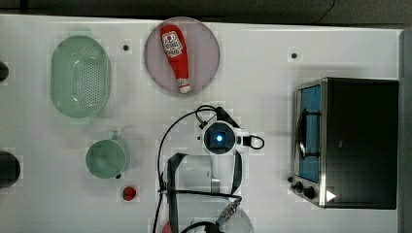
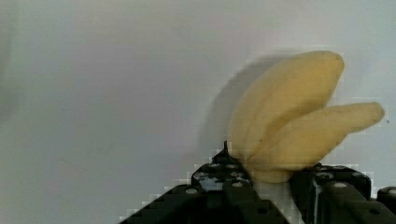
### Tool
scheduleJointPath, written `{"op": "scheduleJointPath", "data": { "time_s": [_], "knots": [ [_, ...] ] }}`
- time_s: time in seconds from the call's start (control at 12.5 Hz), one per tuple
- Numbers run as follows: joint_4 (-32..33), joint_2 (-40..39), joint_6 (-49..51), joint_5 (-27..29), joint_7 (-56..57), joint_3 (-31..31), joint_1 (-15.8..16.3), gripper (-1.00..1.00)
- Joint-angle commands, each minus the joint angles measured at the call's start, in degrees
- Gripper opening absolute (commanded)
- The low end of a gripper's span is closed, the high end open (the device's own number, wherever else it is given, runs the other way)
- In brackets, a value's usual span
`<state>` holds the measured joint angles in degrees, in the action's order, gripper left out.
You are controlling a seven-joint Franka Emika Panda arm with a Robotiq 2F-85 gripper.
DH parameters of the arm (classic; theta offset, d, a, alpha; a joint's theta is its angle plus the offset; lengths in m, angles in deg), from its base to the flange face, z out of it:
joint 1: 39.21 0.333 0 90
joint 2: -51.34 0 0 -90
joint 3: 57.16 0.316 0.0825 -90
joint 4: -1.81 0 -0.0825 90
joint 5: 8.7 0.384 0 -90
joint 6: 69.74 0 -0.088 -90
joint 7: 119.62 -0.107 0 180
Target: Pick banana from table and place on oven.
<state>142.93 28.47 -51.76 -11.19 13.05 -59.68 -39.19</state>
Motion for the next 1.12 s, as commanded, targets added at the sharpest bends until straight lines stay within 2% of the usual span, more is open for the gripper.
{"op": "scheduleJointPath", "data": {
  "time_s": [0.08,0.32,0.72,0.96,1.12],
  "knots": [
    [-1.6,4.5,0.8,1.0,-2.1,0.7,-0.7,-0.48],
    [-3.4,14.0,6.2,1.0,-2.1,0.8,-0.7,-0.48],
    [-8.5,33.5,33.0,1.0,-2.1,-0.1,-1.1,-0.48],
    [-12.5,39.4,45.7,0.9,-2.1,-2.2,-1.9,-0.48],
    [-13.4,40.7,48.7,0.7,-0.5,-5.4,-2.9,-0.48]
  ]
}}
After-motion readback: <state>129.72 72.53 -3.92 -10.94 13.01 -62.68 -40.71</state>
